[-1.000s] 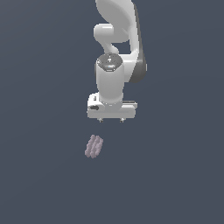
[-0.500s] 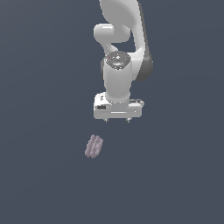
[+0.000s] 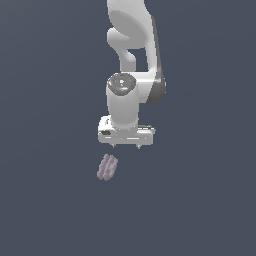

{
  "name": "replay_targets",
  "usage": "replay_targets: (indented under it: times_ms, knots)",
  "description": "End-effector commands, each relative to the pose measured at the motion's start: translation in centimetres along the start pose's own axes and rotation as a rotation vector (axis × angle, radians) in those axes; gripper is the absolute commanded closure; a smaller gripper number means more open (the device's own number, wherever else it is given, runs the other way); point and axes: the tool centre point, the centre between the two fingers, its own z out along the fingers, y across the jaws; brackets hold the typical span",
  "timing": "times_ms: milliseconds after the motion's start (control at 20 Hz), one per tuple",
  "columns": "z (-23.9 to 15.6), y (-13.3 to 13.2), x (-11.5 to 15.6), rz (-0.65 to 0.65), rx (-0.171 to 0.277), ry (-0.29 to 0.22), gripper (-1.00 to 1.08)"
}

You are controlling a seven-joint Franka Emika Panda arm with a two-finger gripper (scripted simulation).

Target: Pick up the object and move it to a goal position.

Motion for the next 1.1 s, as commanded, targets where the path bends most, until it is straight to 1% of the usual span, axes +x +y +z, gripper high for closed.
replay_targets:
  times_ms: [0, 300, 550, 800, 1050]
  knots:
    - [1.2, 1.5, 1.0, 0.035, -0.004, -0.002, -0.92]
    - [4.4, 5.3, 3.1, 0.123, -0.016, -0.007, -0.92]
    - [6.2, 7.4, 4.1, 0.168, -0.025, -0.009, -0.92]
    - [7.0, 8.5, 4.5, 0.189, -0.029, -0.01, -0.92]
    - [7.2, 8.5, 4.4, 0.189, -0.029, -0.011, -0.92]
